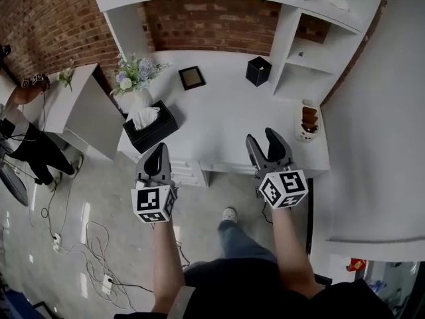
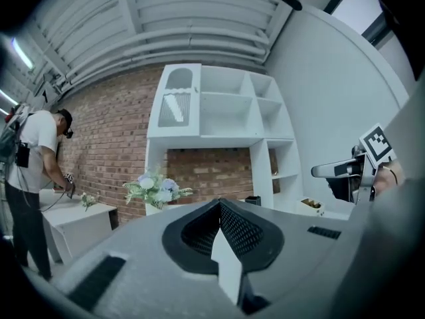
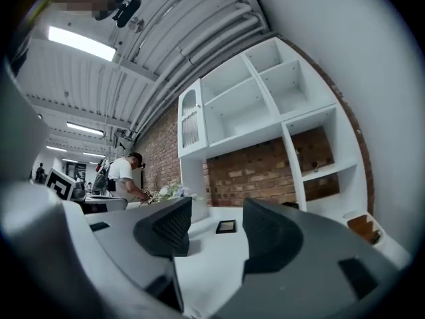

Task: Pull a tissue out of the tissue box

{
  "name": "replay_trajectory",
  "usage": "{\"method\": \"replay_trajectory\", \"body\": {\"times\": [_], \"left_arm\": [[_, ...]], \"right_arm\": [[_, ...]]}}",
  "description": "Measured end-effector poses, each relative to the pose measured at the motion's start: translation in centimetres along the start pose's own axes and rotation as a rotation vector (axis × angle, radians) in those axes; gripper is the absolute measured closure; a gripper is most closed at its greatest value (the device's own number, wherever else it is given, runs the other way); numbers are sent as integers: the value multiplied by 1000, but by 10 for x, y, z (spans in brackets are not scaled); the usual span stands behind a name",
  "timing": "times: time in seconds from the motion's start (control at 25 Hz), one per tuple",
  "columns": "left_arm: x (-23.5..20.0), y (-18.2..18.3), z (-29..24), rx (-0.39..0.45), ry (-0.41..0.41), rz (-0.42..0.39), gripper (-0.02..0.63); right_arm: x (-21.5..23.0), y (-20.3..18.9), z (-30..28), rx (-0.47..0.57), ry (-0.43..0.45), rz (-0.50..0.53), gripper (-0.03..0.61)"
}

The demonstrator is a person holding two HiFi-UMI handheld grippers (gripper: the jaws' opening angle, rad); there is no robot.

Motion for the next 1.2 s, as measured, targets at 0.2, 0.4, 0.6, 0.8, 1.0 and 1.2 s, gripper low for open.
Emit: {"method": "replay_trajectory", "body": {"times": [0.2, 0.4, 0.6, 0.8, 1.0, 1.2], "left_arm": [[-6, -5, -56, -34, 41, -15, 606], [-17, -14, -69, -61, 75, 0, 607], [-35, -18, -92, -47, 84, 64, 607], [-50, -15, -105, -56, 89, 72, 606], [-74, -12, -101, -55, 140, 100, 607], [-91, -14, -92, -56, 176, 121, 606]], "right_arm": [[29, -17, -71, -24, 76, -21, 357], [29, -27, -111, -54, 132, -29, 357], [27, -27, -142, -69, 151, -21, 357], [26, -18, -173, -71, 166, 1, 358], [11, 6, -220, -56, 285, 114, 357], [-23, 30, -271, -79, 507, 330, 359]]}}
Point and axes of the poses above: the fingertips, and each gripper's own axes: z backward along the fingers, x to its right, y out of its top, the point moved 10 cm from there along z, backward along the fingers, and after that the axes turned 14 degrees about z, right-handed, at the moved point
